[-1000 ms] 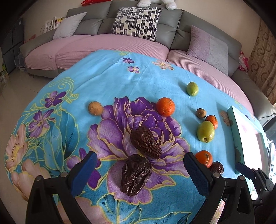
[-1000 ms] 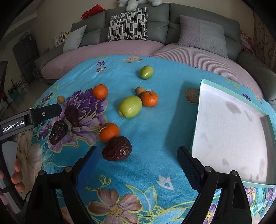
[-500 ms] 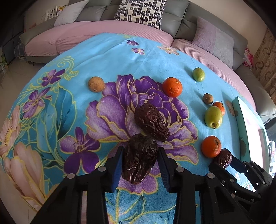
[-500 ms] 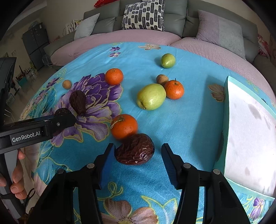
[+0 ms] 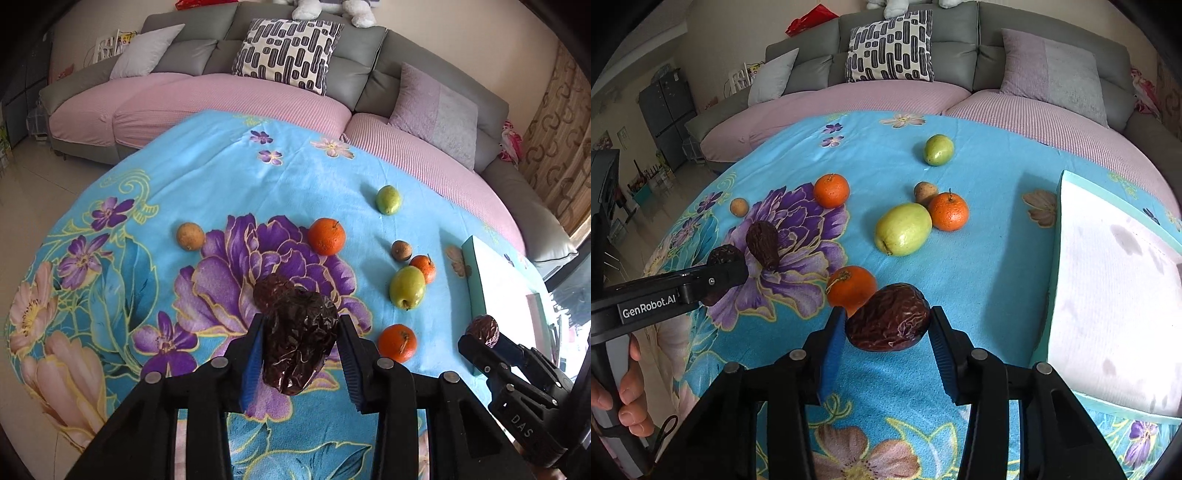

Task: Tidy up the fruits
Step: 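Carry both held dates over the white tray with both tools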

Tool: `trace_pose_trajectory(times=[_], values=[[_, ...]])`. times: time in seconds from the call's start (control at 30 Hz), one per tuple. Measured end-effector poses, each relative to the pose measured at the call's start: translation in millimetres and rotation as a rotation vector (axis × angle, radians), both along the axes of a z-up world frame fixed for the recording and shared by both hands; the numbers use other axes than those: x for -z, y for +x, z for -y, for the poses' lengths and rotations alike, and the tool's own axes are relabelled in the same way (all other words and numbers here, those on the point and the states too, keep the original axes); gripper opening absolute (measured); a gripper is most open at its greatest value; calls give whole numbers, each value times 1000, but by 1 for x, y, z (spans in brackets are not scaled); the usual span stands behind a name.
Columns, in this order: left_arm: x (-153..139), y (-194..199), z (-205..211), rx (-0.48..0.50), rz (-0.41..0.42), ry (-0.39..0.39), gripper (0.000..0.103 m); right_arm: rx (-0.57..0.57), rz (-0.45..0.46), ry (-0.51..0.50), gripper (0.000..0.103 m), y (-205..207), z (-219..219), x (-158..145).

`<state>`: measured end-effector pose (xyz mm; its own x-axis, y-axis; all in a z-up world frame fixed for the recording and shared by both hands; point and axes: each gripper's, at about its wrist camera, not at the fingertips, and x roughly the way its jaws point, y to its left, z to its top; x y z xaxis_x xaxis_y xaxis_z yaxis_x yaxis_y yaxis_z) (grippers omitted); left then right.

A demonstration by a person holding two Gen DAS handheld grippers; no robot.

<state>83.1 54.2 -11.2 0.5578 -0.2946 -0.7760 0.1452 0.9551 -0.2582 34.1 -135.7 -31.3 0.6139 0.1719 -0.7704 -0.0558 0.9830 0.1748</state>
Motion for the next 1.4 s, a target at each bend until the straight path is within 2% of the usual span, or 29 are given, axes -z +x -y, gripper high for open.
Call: trace_pose_trajectory(times=[0.2, 0.37, 0.63, 0.87, 1.0, 1.13, 1.4], values=[[-27, 7, 35, 63, 55, 10, 40, 146, 67, 18, 47, 0, 46, -33], [-37, 15, 83, 149, 68, 36, 40, 266, 80, 5, 47, 4, 92, -44], [-43, 19, 173, 291, 95, 72, 40, 474, 34, 3, 47, -5, 183, -36], [-39, 9, 242, 406, 112, 94, 40, 683, -6, -13, 47, -46, 256, -22], [-34, 3, 277, 467, 120, 110, 40, 777, -45, -40, 47, -67, 282, -13], [-14, 0, 306, 510, 88, 127, 40, 830, -71, -30, 47, -82, 299, -3], [31, 0, 332, 536, 7, 162, 40, 805, -111, 10, 47, -79, 303, 16]])
